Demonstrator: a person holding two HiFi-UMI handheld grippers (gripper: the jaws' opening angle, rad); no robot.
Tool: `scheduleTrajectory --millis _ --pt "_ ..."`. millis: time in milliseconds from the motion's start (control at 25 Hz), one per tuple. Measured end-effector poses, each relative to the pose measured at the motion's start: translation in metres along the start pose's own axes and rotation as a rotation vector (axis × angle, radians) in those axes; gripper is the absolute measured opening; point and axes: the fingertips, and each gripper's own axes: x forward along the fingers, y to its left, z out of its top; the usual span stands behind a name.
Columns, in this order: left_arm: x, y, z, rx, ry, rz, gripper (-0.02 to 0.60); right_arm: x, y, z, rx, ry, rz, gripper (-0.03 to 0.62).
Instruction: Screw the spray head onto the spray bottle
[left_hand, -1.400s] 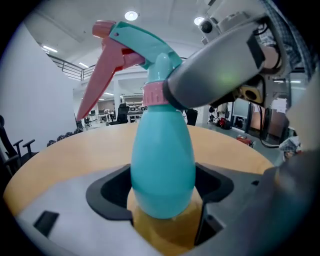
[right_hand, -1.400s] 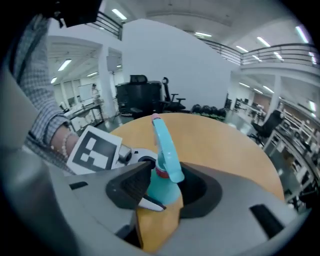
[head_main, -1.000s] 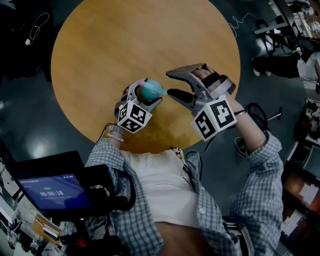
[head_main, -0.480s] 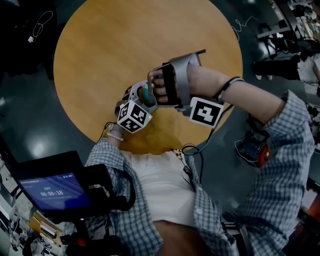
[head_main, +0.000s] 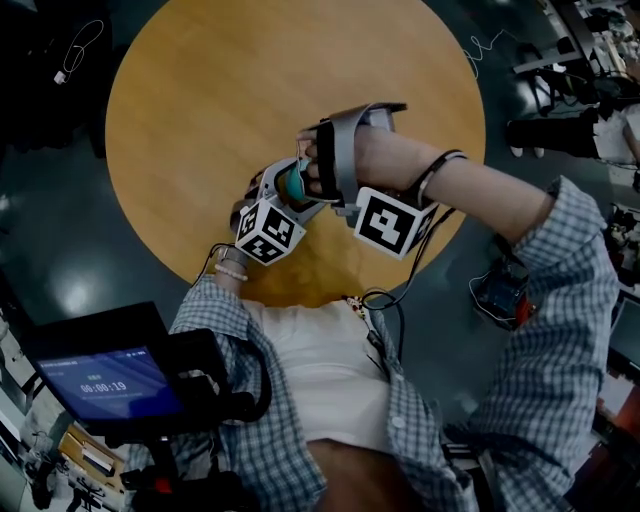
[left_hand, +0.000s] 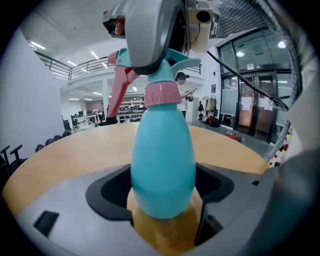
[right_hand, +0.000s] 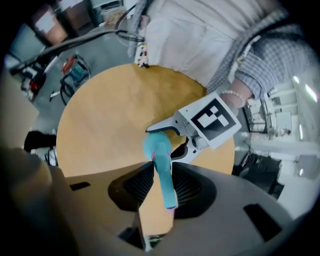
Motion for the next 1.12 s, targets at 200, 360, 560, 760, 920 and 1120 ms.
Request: scheduleTrajectory --millis 200,360,560,760,920,1120 --pt "0.001 0.0 -0.001 -0.012 0.001 0.018 0.394 0.004 0.0 0.002 0.57 -0.097 0.144 0.094" --pt "0.003 0.003 0.002 -0.027 -0.003 0.04 0.394 0.003 -0.001 -0.002 1.067 -0.141 0.219 0.094" --pt "0.004 0.005 0.002 -0.045 -0.006 0.08 0.394 0.002 -0.006 -0.014 1.757 -0.188 0.292 0.089" --pt "0.004 0.008 0.003 -0.075 -0.023 0.098 0.394 -0.001 -0.006 -0.019 1.928 -0.238 0.2 0.089" --pt "0.004 0.006 0.002 -0.049 -0.019 0.085 0.394 -0.008 -0.009 -0.02 1.814 -0.321 0.037 0.194" --pt "0.001 0.005 0.002 -0.077 -0.044 0.055 0.396 -0.047 -0.025 -0.028 1.891 -0.594 -0.253 0.238"
